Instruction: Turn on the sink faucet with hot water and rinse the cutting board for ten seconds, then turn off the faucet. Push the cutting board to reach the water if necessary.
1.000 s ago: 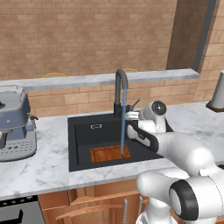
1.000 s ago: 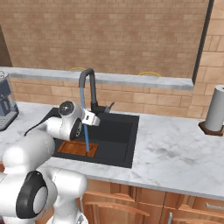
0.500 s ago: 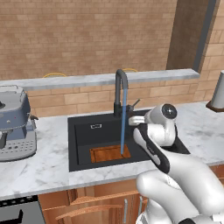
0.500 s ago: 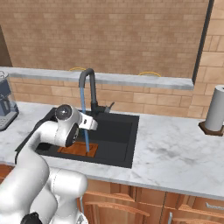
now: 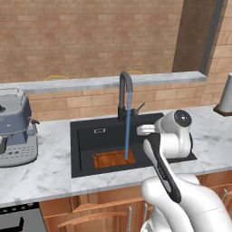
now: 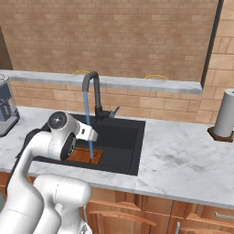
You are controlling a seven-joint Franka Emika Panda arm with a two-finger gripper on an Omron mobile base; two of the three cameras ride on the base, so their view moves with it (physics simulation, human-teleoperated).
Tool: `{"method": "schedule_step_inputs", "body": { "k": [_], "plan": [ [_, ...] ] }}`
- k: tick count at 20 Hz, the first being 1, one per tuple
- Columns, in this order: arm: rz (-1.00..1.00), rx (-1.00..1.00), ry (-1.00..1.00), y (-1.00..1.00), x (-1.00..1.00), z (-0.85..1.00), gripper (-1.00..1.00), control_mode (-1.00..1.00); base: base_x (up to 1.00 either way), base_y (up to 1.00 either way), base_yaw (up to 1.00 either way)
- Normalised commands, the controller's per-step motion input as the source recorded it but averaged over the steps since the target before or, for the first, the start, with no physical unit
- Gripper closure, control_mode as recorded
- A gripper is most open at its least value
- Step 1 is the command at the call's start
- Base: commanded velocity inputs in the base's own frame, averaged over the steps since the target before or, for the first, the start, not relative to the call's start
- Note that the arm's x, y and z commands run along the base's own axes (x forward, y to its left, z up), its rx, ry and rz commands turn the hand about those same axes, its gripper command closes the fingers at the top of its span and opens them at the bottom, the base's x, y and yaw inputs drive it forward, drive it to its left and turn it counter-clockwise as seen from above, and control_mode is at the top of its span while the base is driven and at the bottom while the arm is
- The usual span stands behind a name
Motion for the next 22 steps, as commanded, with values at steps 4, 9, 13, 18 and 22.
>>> {"method": "schedule_step_inputs", "body": {
  "k": [4, 9, 13, 18, 22],
  "plan": [
    [0.00, 0.00, 0.01, -0.11, -0.44, 0.15, -1.00, -1.00, 0.00, 0.00, 0.00],
    [0.00, 0.00, 0.01, -0.09, -0.28, 0.24, -1.00, -1.00, 0.00, 0.00, 0.00],
    [0.00, 0.00, 0.01, -0.05, -0.16, 0.17, -1.00, -1.00, 0.00, 0.00, 0.00],
    [0.00, -0.03, 0.00, 0.00, -0.09, 0.02, -1.00, -1.00, 0.00, 0.00, 0.00],
    [0.00, -0.03, 0.00, 0.00, -0.05, 0.00, -1.00, -1.00, 0.00, 0.00, 0.00]
  ]
}}
